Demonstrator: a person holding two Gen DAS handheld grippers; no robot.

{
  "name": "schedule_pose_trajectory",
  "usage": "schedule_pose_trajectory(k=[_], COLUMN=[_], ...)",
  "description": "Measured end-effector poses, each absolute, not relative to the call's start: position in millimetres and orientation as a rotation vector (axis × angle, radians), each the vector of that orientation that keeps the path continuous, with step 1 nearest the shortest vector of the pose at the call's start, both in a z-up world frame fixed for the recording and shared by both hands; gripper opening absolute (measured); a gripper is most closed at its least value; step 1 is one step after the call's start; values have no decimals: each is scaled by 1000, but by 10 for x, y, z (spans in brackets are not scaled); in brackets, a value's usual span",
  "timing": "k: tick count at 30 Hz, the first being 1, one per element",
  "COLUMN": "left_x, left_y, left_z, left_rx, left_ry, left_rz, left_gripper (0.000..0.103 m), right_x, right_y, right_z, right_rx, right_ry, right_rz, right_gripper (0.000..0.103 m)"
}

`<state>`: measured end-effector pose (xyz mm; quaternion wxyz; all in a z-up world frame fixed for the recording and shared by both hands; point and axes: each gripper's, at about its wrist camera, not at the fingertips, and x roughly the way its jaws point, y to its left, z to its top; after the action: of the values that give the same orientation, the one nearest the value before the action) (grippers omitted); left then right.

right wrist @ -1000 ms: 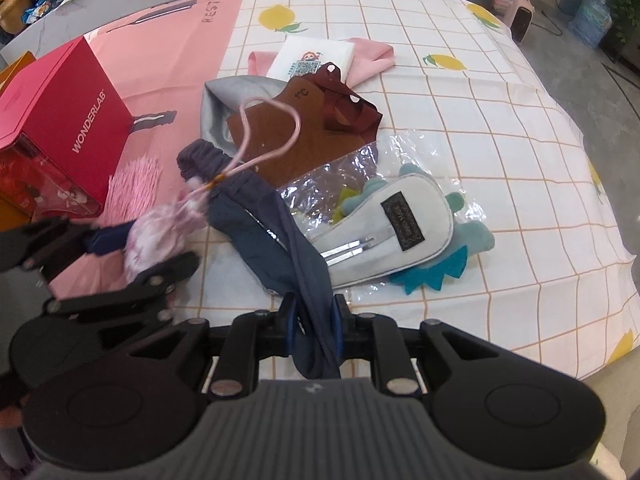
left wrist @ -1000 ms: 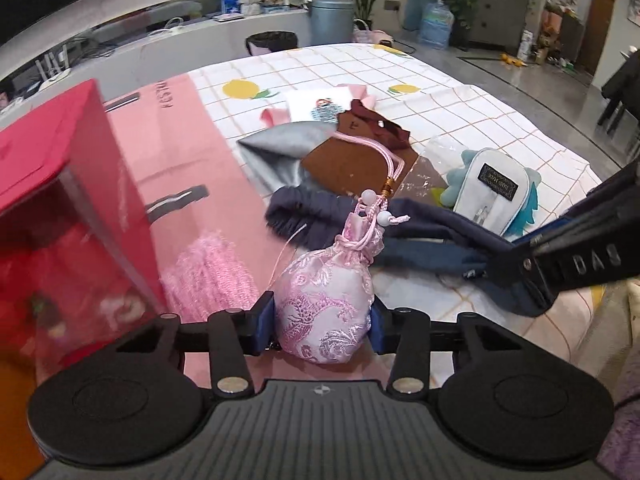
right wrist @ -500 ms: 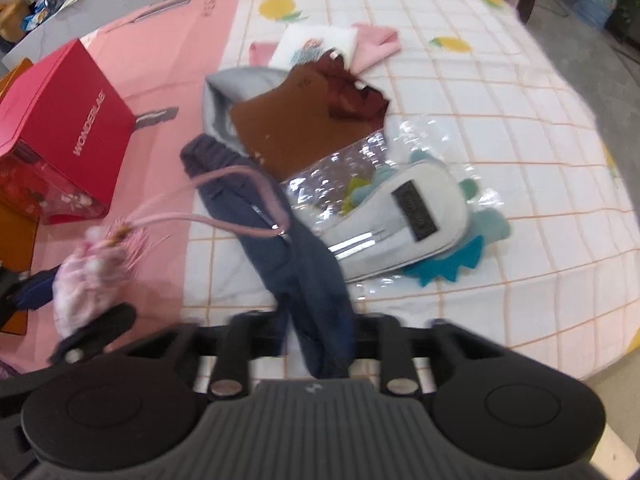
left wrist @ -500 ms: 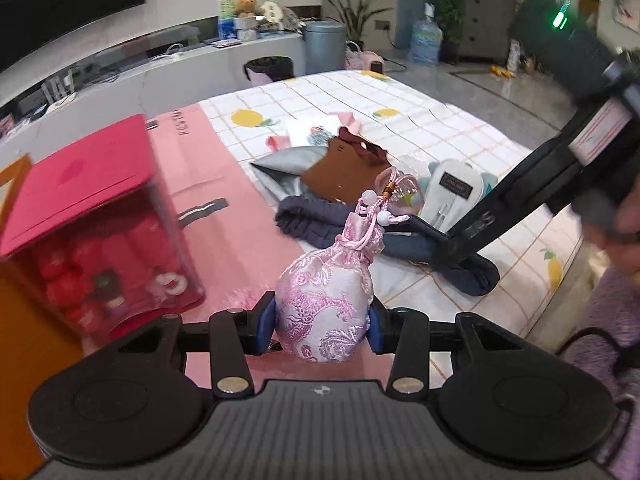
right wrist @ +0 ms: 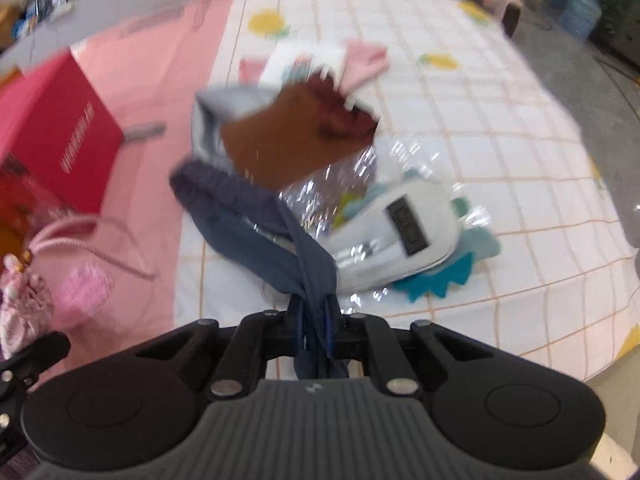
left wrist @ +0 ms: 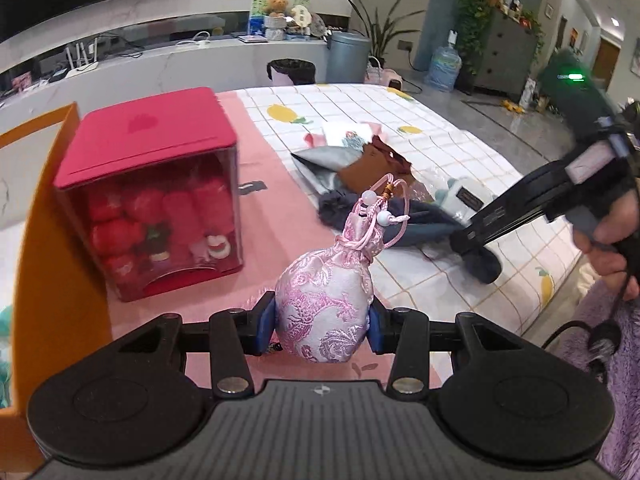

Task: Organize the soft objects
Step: 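Lift the pink pouch with the left gripper while the right gripper carries the navy cloth toward the box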

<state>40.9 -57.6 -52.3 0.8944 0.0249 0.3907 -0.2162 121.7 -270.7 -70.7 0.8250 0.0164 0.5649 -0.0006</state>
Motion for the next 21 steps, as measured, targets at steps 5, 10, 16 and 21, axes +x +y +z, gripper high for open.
schedule_pose_trajectory(k=[5,10,16,21], left_x=[405,436,529,542], left_y=[-434,-347,-217,-177], left_z=[-384,-294,-304,-292], left_rx=[-7,-37,-81,-96], left_ry=[785,780,810,820], left_rz=[-445,-409,-370,-358], left_gripper=[50,50,50,50], right_x=[990,987,1311,1429], right_y=[-2784,-2474,-2118,-1998], right_z=[-274,-218,-674,-673], right_rx=[224,257,16,4], right_ry=[1013,993,1131,1067], right_rz=[168,392,233,232], right_gripper=[8,9,10,76])
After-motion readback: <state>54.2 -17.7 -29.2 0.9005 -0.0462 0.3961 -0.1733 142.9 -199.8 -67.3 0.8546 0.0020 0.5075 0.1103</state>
